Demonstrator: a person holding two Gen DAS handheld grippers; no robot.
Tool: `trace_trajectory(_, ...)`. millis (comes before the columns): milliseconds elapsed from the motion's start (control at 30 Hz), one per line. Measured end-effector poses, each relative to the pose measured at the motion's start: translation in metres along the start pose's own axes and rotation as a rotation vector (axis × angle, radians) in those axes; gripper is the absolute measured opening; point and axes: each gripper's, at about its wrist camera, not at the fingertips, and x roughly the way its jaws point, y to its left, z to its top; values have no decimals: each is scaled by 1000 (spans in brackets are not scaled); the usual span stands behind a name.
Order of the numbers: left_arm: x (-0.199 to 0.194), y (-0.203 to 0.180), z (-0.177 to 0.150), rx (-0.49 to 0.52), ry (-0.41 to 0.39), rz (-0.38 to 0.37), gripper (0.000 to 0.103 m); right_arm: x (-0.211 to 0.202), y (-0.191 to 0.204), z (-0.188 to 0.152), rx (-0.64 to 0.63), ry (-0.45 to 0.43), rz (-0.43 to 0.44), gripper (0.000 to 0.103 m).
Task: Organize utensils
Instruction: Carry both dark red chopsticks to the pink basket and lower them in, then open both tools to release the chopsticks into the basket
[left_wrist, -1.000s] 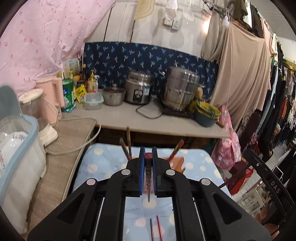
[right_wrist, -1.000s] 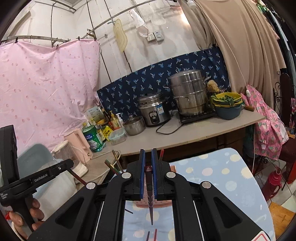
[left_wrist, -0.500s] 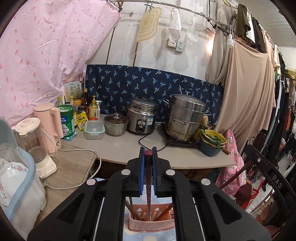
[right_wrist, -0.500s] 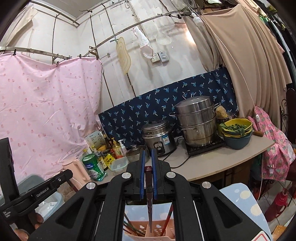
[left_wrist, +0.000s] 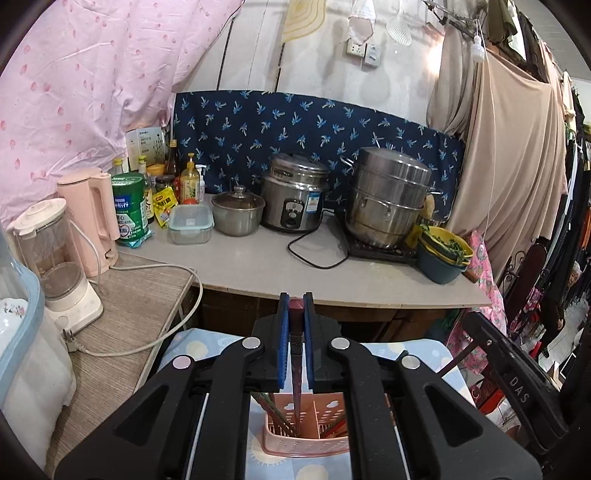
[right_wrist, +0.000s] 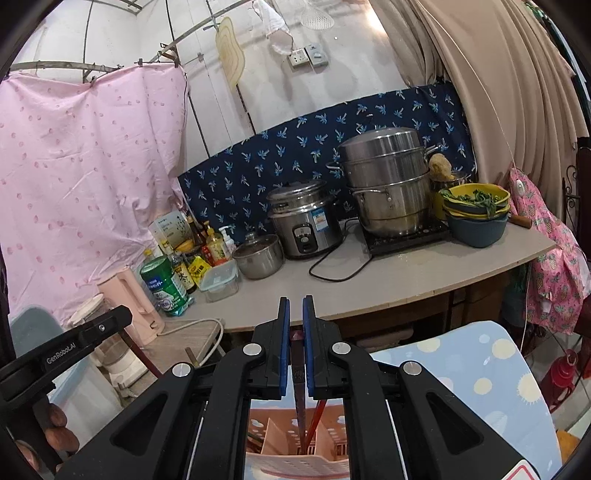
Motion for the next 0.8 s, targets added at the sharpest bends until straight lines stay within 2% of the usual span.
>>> trace_trajectory(300, 16, 1, -15, 0, 49, 0, 7, 14, -6, -20, 0, 51, -22, 7)
trace_trajectory(500, 16, 1, -22, 12, 49, 13, 7, 13, -5, -24, -9, 57, -29, 7)
trace_trajectory(567, 16, 1, -24, 14, 56, 18, 11, 10, -4, -24, -9, 51, -31, 7)
trace_trajectory(667, 15, 3, -25, 15, 56, 27, 20, 4, -6, -23, 2, 37, -34, 15)
trace_trajectory(800, 9, 4, -29, 17, 59, 27, 20, -5, -6, -22, 9, 22, -30, 17)
